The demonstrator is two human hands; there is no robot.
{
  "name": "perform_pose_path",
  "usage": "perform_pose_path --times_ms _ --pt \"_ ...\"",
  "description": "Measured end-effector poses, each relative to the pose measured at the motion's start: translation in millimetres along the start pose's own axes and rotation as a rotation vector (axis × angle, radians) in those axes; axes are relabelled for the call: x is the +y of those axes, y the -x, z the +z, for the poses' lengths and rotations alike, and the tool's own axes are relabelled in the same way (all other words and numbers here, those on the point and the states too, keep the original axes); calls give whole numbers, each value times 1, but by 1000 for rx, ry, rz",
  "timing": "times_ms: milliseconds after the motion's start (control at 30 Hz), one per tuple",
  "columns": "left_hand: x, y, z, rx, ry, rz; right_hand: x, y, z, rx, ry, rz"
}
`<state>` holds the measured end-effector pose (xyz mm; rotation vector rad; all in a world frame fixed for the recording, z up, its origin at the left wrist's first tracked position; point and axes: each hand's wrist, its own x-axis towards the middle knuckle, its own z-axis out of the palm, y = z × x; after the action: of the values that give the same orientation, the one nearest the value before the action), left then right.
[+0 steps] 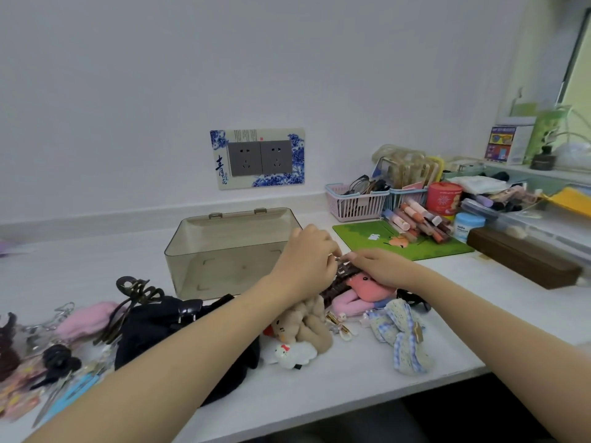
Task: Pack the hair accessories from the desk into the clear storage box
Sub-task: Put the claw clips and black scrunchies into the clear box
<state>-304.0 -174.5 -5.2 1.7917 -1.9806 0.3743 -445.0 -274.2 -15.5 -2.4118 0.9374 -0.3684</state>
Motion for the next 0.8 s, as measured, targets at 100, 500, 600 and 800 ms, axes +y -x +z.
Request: perform_pose_path --times_ms 100,500,600,800 --pt "6 10 0 -57 74 -92 0 8 -4 118 -57 -11" --pt "17 -6 5 -273 203 -305 9 40 5 511 -63 -78" --pt "18 -7 5 -211 263 -315 7 36 2 519 -190 -56" --pt "24 -4 -20 -1 371 -292 11 23 -10 456 -419 -39"
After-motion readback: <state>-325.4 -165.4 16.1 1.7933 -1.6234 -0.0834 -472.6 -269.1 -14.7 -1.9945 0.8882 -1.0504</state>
